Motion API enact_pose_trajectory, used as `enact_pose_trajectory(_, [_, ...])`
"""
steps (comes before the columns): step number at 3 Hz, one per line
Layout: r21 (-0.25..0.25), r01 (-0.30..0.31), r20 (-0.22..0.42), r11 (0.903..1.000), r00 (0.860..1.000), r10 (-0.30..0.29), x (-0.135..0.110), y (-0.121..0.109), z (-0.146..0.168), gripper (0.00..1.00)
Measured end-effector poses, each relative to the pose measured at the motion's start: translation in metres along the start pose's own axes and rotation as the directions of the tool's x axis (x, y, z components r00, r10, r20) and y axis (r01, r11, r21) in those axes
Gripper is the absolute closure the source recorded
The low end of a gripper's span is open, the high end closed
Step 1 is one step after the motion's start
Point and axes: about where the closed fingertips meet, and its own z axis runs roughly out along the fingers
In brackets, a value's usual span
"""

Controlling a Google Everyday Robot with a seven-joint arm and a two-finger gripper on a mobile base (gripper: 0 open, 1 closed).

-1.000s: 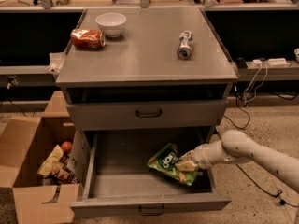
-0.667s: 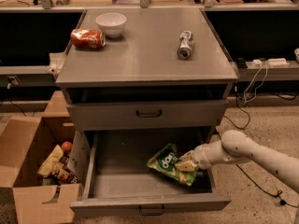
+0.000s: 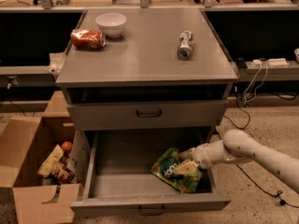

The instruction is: Place green rice chip bag into middle drawer

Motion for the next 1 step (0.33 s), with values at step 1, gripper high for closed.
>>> enact_pose_trajectory(1, [-0.032,0.043,0.066,0.9986,0.997,-0.041,-0.0131,0.0084,-0.0175,0.00])
